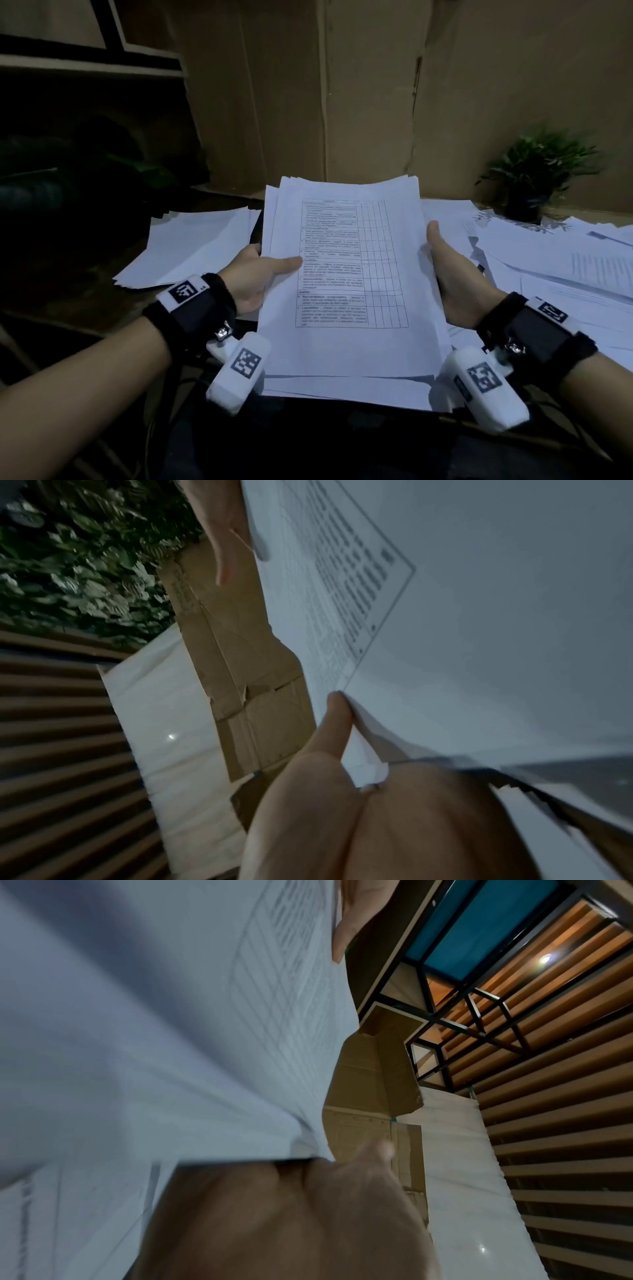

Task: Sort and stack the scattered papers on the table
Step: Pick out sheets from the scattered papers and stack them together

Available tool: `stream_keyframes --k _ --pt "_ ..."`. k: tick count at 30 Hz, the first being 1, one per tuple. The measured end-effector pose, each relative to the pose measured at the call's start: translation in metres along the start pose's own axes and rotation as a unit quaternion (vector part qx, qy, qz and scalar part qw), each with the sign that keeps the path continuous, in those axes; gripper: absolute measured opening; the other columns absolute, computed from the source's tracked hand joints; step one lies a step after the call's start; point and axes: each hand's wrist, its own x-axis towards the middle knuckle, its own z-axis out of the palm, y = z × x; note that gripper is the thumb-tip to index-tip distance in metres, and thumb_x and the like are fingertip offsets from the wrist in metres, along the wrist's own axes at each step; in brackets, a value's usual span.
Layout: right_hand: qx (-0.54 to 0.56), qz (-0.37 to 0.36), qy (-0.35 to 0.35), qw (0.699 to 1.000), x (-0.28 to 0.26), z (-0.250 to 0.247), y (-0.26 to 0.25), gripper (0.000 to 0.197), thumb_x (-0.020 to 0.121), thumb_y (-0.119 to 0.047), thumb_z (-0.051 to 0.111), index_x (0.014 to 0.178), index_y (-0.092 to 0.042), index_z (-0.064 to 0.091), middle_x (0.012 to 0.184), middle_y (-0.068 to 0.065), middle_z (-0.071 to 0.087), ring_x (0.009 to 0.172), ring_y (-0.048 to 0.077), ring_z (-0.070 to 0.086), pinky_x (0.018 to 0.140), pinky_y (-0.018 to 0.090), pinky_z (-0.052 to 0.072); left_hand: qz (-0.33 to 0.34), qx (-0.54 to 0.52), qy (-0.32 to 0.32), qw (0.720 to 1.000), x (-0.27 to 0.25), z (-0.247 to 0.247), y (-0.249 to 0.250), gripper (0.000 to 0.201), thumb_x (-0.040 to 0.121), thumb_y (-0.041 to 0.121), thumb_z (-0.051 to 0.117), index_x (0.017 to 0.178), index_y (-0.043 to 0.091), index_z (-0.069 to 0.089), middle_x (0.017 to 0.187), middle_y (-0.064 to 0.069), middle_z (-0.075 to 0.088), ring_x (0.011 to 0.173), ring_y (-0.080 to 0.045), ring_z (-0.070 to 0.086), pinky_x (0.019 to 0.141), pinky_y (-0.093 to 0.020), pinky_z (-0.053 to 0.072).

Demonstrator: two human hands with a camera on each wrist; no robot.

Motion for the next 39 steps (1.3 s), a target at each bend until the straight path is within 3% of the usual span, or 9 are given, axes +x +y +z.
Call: stream_keyframes --k 1,4,6,11,19,22,28,33,39 --pt "0.009 0.010 -0.009 1.000 -0.002 0.002 0.000 0.052 0.102 -0.054 0.034 0.138 -0.024 0.056 0.132 0.003 0.066 0.120 0.027 0.064 0.100 0.043 0.052 0.008 0.014 -0.022 1.000 -0.002 0.002 0.001 0.042 0.094 0.007 0.060 0.135 0.012 0.055 0.125 -0.007 0.068 0.110 -0.029 0.067 0.086 -0.039 0.058" --pt "-0.024 0.022 -0.037 0.999 -0.003 0.006 0.003 0.036 0.100 -0.012 0.053 0.135 -0.006 0.058 0.132 0.012 0.066 0.121 0.029 0.063 0.101 0.040 0.050 0.042 0.055 -0.068 0.995 -0.006 0.011 0.008 0.037 0.097 0.004 0.054 0.131 0.021 0.057 0.125 0.001 0.068 0.109 -0.019 0.068 0.084 -0.030 0.058" --pt "-0.043 0.030 -0.024 0.998 -0.001 0.006 0.007 0.037 0.094 0.002 0.056 0.131 0.001 0.059 0.132 0.019 0.064 0.118 0.028 0.061 0.099 0.036 0.051 0.058 0.070 -0.087 0.992 -0.008 0.014 0.013 0.037 0.097 0.004 0.054 0.127 0.026 0.057 0.123 0.007 0.068 0.106 -0.012 0.069 0.081 -0.024 0.058" --pt "-0.016 0.050 -0.009 0.999 0.000 0.009 0.002 0.037 0.097 0.002 0.052 0.134 0.002 0.057 0.132 0.018 0.064 0.115 0.031 0.057 0.093 0.032 0.053 0.046 0.088 -0.110 0.989 -0.007 0.009 0.015 0.041 0.096 0.002 0.055 0.129 0.026 0.056 0.126 0.004 0.067 0.109 -0.016 0.068 0.084 -0.031 0.058" --pt "-0.116 0.041 0.008 0.992 -0.003 0.010 0.003 0.034 0.099 -0.017 0.055 0.131 -0.007 0.059 0.124 0.011 0.070 0.112 0.030 0.068 0.096 0.044 0.055 0.039 0.062 -0.099 0.992 -0.002 -0.001 0.007 0.042 0.099 0.005 0.049 0.139 0.018 0.051 0.133 -0.001 0.063 0.119 -0.025 0.062 0.094 -0.038 0.054" --pt "-0.090 0.073 0.010 0.993 -0.007 0.009 0.006 0.044 0.093 -0.031 0.060 0.128 -0.004 0.063 0.121 0.014 0.071 0.109 0.032 0.069 0.095 0.045 0.056 0.044 0.045 -0.077 0.995 0.000 -0.007 0.007 0.040 0.100 0.010 0.049 0.140 0.017 0.051 0.133 -0.001 0.063 0.120 -0.024 0.062 0.091 -0.035 0.056" --pt "0.039 0.092 -0.034 0.994 -0.011 0.011 0.012 0.047 0.088 -0.026 0.062 0.132 -0.010 0.063 0.134 0.009 0.064 0.116 0.023 0.063 0.090 0.034 0.056 0.046 0.008 -0.043 0.998 0.001 -0.010 0.009 0.036 0.102 0.021 0.047 0.138 0.021 0.053 0.130 -0.001 0.065 0.117 -0.025 0.064 0.084 -0.035 0.059" --pt "0.065 0.092 -0.045 0.993 -0.013 0.016 0.009 0.036 0.088 -0.031 0.056 0.103 -0.007 0.079 0.109 0.016 0.074 0.090 0.030 0.073 0.079 0.039 0.061 0.050 0.004 -0.017 0.999 0.003 -0.012 0.005 0.037 0.102 0.026 0.048 0.138 0.020 0.054 0.131 0.001 0.065 0.121 -0.022 0.061 0.101 -0.041 0.049" --pt "-0.102 0.042 -0.062 0.992 -0.010 0.021 0.016 0.033 0.098 -0.013 0.055 0.130 -0.012 0.060 0.125 0.005 0.070 0.113 0.022 0.068 0.094 0.031 0.057 0.004 0.015 0.065 0.998 0.002 -0.010 0.002 0.041 0.098 0.042 0.051 0.124 0.013 0.063 0.114 -0.005 0.073 0.103 -0.025 0.070 0.086 -0.036 0.056"
